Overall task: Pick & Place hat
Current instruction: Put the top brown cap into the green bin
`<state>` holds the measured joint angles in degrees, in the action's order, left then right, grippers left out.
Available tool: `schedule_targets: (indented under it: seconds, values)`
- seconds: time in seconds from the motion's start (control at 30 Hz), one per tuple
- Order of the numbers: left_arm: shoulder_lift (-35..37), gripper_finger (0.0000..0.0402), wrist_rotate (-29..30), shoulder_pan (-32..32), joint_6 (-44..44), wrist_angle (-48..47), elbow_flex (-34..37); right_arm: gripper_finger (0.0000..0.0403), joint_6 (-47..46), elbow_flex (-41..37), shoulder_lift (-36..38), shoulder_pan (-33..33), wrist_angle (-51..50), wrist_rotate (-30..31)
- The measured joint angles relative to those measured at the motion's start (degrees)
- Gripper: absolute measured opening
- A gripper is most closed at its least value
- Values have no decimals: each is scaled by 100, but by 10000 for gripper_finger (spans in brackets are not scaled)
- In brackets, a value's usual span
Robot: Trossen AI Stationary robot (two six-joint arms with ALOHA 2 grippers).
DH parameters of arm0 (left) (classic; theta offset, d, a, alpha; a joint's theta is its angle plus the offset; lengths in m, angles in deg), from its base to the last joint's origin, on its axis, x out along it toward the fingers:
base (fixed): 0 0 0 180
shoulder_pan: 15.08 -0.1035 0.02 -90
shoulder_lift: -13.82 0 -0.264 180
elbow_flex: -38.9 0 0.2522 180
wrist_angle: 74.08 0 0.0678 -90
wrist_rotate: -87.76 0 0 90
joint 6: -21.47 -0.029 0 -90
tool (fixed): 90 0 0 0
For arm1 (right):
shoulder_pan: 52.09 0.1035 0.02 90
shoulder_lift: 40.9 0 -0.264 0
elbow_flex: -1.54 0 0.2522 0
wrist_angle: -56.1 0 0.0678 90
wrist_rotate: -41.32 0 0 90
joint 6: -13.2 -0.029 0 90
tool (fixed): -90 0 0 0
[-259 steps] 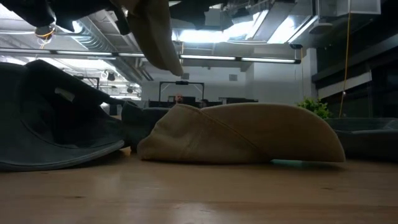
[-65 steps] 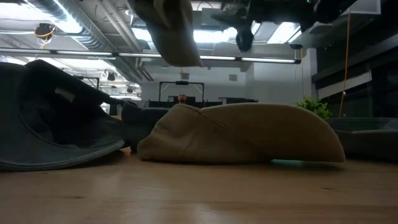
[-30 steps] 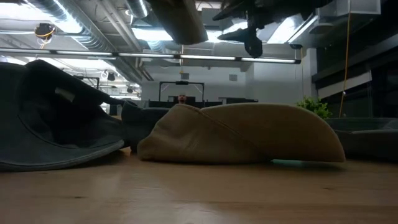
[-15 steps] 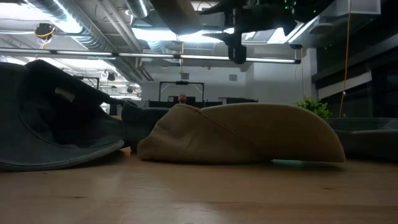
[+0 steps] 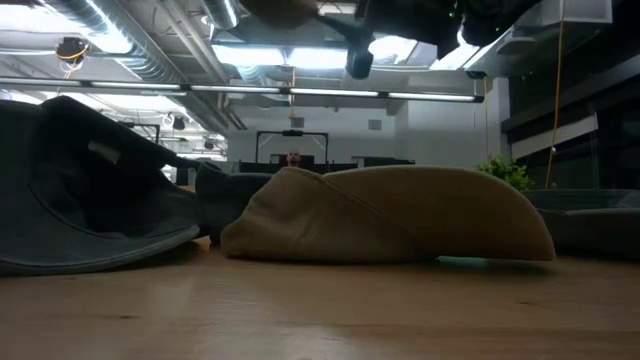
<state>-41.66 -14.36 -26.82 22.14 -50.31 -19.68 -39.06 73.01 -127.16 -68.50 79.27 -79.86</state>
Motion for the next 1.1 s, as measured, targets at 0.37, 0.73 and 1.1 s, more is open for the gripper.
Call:
schedule_targets:
  seconds: [0.37,0.73,1.1]
  values:
    - [15,24,0,2,304,-28,0,158,13,0,0,0,200,-2]
    - [314,24,18,-1,1280,-942,0,23,143,0,328,-323,-306,-583]
    - [769,24,31,0,2773,-2016,0,20,1818,0,1702,-640,-2451,-204]
